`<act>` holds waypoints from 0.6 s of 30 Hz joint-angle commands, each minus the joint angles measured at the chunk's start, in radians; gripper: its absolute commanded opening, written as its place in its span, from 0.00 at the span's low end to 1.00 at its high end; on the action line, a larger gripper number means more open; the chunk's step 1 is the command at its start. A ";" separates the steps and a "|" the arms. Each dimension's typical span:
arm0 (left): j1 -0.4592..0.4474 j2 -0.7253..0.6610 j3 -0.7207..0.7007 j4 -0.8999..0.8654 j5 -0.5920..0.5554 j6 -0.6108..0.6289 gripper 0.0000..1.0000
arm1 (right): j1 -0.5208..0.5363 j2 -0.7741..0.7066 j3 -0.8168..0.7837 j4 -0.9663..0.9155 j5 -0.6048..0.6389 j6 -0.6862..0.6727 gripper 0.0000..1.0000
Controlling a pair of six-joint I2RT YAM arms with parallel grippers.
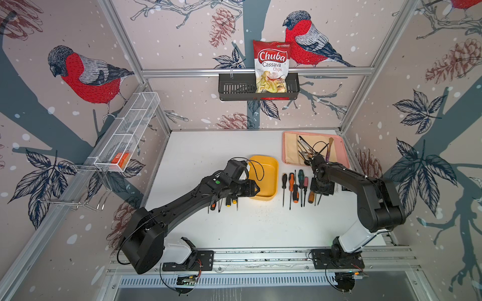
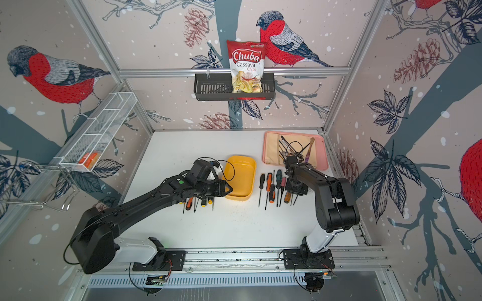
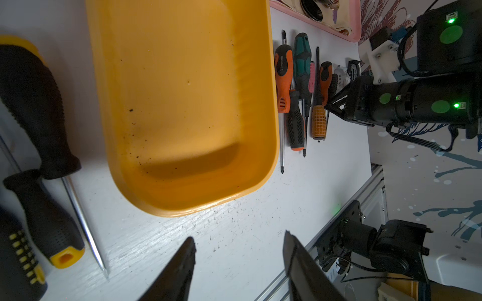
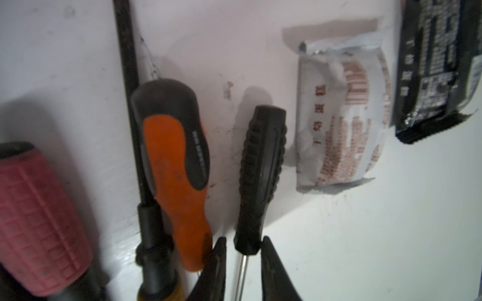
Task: Take out the screwdriver from the storage box
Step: Place the screwdriver at the center of the board.
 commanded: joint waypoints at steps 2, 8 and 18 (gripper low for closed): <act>-0.003 -0.004 0.010 -0.005 -0.021 0.015 0.56 | 0.007 -0.034 0.023 -0.048 0.024 0.021 0.26; 0.006 -0.019 0.040 -0.057 -0.089 0.019 0.58 | 0.022 -0.098 0.063 -0.102 -0.002 0.049 0.26; 0.150 -0.095 0.092 -0.166 -0.209 0.083 0.62 | 0.030 -0.324 0.096 -0.059 -0.148 0.043 0.44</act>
